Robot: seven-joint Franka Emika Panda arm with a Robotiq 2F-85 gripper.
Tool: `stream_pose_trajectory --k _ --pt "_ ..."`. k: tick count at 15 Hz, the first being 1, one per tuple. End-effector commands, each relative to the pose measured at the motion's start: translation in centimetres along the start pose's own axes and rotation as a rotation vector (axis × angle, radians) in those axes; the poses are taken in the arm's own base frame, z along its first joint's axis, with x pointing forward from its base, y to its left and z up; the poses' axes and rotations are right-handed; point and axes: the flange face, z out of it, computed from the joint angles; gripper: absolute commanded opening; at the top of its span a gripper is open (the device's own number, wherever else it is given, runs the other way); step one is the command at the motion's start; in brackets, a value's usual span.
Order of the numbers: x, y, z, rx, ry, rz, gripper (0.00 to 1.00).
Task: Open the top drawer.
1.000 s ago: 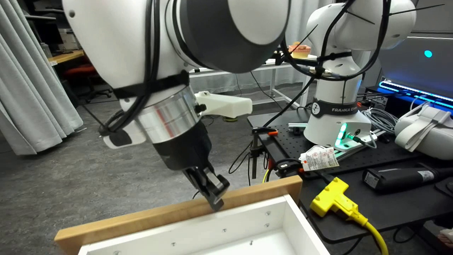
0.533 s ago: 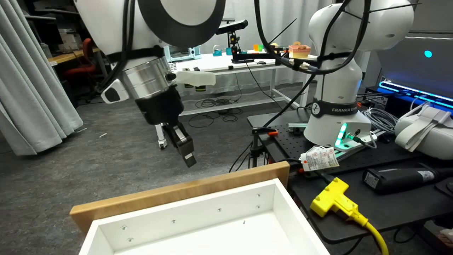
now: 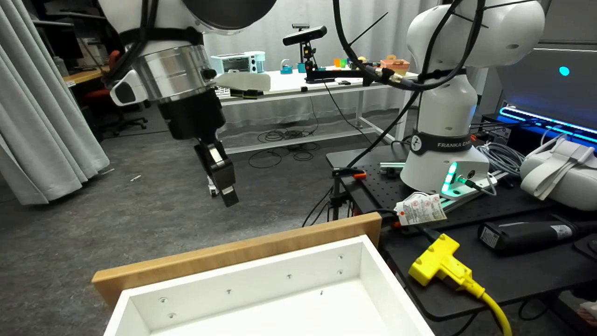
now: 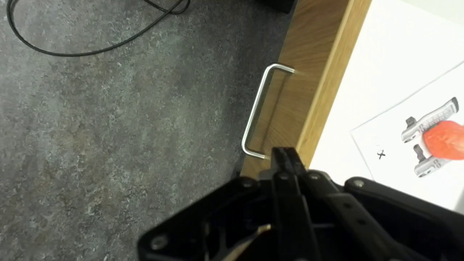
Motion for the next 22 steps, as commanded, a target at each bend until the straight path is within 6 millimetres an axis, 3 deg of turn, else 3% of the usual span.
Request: stream_pose_trajectory --k 1,11,12,13,22 --pt "0.0 -1.7 -1.8 0.021 0.039 -0.026 0.0" --pt "-1.7 -7.0 -8.9 0.067 0.213 -0.077 0.0" --pt "-1.9 -7.4 -9.3 0.085 0.222 -0.087 0.26" --pt "-2.0 -7.8 -9.7 0.103 0.234 -0.094 0.27" --pt "-2.7 -9.4 -10.6 0.23 0.291 -0.126 0.94"
